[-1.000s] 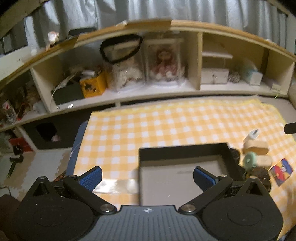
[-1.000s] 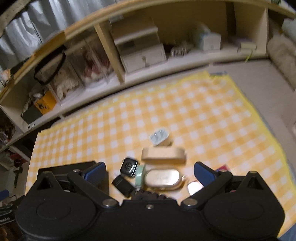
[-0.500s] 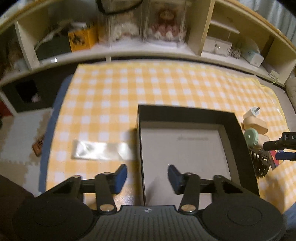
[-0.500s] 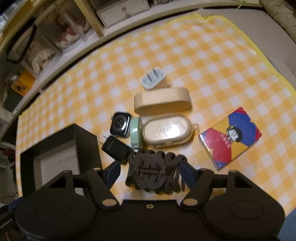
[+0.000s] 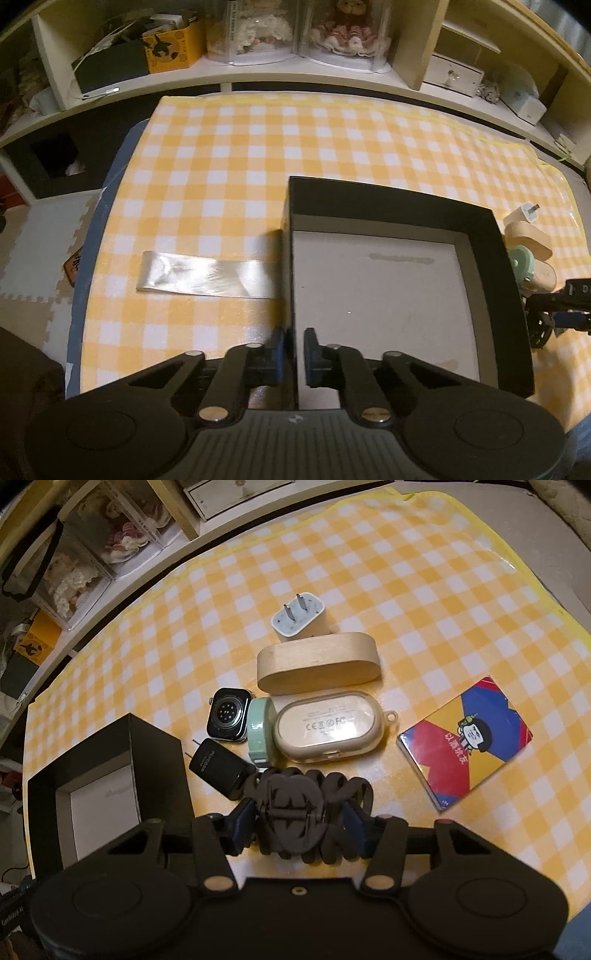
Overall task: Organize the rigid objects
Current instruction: 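Carry the hair clip with the right tool into the black tray and release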
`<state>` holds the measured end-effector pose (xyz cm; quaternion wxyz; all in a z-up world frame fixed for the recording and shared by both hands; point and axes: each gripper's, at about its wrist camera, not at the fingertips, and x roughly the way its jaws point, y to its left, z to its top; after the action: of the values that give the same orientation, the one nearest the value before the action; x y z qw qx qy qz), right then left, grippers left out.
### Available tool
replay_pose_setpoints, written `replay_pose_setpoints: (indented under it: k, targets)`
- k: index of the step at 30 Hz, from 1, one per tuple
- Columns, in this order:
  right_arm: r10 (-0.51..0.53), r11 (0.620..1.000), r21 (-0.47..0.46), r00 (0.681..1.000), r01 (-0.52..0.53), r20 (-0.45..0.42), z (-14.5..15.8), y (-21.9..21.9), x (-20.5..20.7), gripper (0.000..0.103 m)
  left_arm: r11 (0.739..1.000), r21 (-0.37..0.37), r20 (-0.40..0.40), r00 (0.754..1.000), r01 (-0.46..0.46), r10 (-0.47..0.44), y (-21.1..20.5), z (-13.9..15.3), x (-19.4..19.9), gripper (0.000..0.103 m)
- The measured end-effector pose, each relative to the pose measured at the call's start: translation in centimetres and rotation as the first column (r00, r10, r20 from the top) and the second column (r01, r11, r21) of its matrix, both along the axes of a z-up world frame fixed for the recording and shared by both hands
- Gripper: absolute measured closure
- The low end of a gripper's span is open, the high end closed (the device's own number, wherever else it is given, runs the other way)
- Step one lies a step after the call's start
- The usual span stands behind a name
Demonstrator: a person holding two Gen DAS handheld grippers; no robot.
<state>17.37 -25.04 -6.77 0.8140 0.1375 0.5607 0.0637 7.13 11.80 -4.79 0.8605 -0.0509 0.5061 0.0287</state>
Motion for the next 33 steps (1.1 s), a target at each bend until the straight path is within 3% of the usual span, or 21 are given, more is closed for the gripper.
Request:
replay_pose_setpoints:
  k: [8, 13, 18, 22, 27, 33]
  targets:
    - [0.065, 0.998, -0.018, 0.997, -0.064, 0.038, 1.2, 0.0, -1.5, 0.051, 1.0, 0.007, 0.003, 1.0, -0.016, 0.016, -0.2, 0.0, -0.2, 0.097]
    - [0.078, 0.997, -0.004, 0.988, -0.078, 0.131, 4.3, -0.7, -2.8, 0.051, 0.999, -0.011, 0.002, 0.999, -0.033, 0.033, 0.0, 0.1, -0.3, 0.096]
    - [0.17, 0.984, -0.002, 0.95, -0.176, 0.261, 8.8, 1.7, -3.9, 0.051, 0.997, -0.04, -0.005, 0.998, -0.06, 0.059, 0.3, 0.1, -0.5, 0.096]
    - [0.279, 0.953, 0.031, 0.914, -0.301, 0.293, 10.9, 6.5, -3.9, 0.051, 0.992, -0.082, -0.007, 0.996, -0.091, 0.091, 0.7, 0.1, -0.8, 0.094]
    - [0.41, 0.906, 0.005, 0.878, -0.424, 0.249, 9.7, 14.5, -2.8, 0.051, 0.986, -0.117, -0.009, 0.993, -0.12, 0.12, 1.0, 0.2, -0.8, 0.093]
    - [0.456, 0.889, -0.051, 0.875, -0.454, 0.159, 5.9, 20.4, -1.5, 0.051, 0.985, -0.133, 0.001, 0.994, -0.109, 0.11, 1.2, 0.0, -0.9, 0.093]
